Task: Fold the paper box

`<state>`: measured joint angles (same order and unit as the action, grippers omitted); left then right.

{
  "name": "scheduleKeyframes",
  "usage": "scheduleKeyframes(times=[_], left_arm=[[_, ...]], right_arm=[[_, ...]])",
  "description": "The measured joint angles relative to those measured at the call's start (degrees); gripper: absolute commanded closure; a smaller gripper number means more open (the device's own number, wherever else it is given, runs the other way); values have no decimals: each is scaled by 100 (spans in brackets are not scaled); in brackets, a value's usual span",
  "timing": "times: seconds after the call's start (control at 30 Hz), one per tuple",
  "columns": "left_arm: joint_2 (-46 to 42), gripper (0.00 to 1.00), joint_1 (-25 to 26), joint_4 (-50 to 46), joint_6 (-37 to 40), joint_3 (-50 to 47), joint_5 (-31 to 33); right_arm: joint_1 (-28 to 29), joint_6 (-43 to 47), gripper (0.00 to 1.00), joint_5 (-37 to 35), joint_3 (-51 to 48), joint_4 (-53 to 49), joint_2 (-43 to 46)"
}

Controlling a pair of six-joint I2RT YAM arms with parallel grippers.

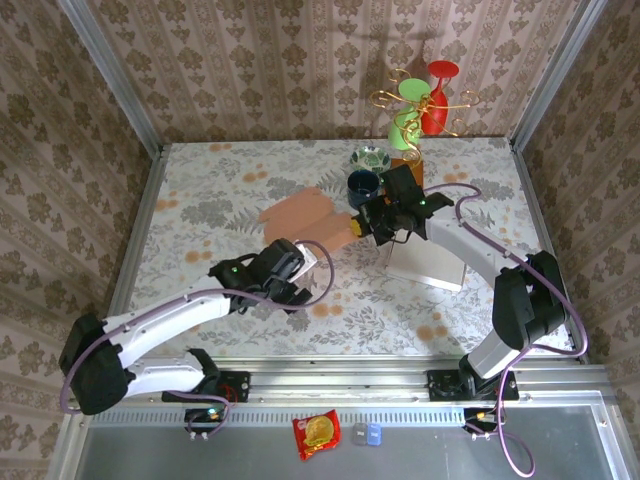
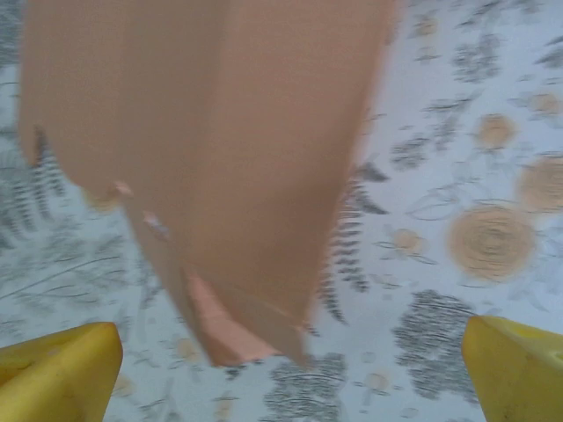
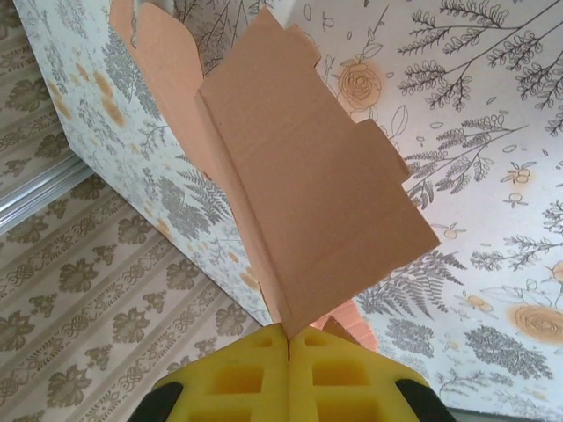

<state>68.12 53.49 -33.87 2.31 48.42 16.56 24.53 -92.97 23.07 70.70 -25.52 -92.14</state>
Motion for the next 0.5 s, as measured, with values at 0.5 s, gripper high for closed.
scheduleKeyframes(times=[0.5], left_arm=[[664, 13, -197, 640, 326, 304, 1228]], right_arm=[[-105, -26, 100, 170, 0, -306, 0]])
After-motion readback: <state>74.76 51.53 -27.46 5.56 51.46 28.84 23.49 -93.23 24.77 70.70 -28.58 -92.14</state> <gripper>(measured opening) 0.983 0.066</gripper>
